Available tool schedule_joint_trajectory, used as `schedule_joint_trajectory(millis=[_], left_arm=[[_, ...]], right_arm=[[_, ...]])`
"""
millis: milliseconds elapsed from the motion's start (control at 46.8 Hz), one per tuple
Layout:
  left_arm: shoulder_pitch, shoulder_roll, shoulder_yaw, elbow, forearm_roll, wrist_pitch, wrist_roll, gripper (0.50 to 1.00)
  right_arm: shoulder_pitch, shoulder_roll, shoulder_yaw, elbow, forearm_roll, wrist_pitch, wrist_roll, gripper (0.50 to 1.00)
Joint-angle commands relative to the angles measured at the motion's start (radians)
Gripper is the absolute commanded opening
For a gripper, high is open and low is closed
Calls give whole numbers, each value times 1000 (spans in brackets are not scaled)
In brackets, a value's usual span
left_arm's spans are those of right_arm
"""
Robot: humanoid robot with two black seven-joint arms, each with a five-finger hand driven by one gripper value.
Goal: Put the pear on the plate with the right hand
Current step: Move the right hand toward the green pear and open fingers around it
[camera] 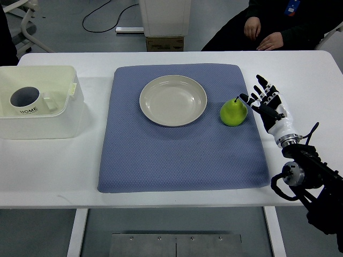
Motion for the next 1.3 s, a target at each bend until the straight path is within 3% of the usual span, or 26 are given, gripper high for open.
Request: schedule_joint_trajectory(millis=[0,171,406,683,1281], left_arm=[[0,0,0,0,0,0,0,1000],[0,0,0,0,0,0,0,1000],[0,0,0,0,0,0,0,1000],[0,0,0,0,0,0,0,1000],[0,0,0,0,0,0,0,1000]], right_arm=[[1,0,-6,0,0,1,6,1000],[2,0,-4,0,0,6,6,1000],[1,-28,16,0,2,70,11,1000],[-8,-58,11,30,0,112,104,1000],[-4,-49,-72,28,-12,86,105,1000]])
